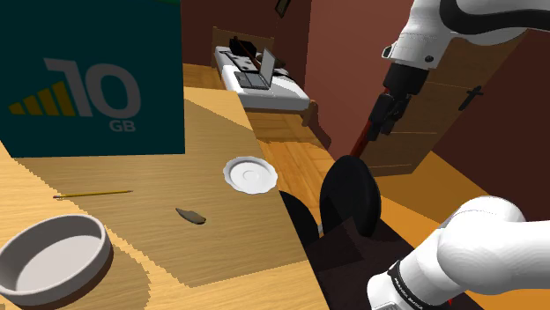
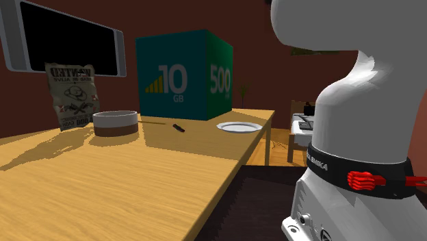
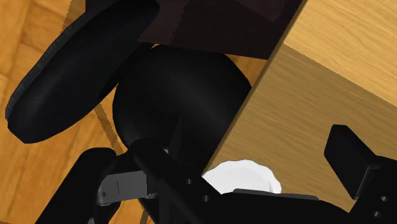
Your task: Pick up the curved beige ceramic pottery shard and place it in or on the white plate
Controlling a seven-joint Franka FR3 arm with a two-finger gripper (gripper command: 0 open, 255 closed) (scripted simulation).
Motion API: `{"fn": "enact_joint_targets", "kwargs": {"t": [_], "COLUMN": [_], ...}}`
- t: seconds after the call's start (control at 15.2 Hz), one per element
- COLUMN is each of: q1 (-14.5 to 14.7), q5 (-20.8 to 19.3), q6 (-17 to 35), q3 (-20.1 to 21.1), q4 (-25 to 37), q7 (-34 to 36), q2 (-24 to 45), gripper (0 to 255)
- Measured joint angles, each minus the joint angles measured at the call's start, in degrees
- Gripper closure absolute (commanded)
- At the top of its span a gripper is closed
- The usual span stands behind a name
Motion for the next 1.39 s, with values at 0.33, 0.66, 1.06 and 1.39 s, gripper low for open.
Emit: {"fn": "enact_joint_targets", "kwargs": {"t": [0.33, 0.66, 1.06, 1.39], "q1": [1.31, 3.43, 5.98, 7.83], "q5": [2.15, 5.37, 8.81, 10.64], "q6": [4.70, 11.98, 21.09, 27.36], "q3": [1.89, 4.92, 8.64, 11.41], "q4": [-0.99, -0.84, -0.23, 3.34], "q7": [1.31, 3.23, 5.29, 6.93], "q2": [4.15, 12.08, 22.18, 32.20], "gripper": [0, 0, 0, 0]}}
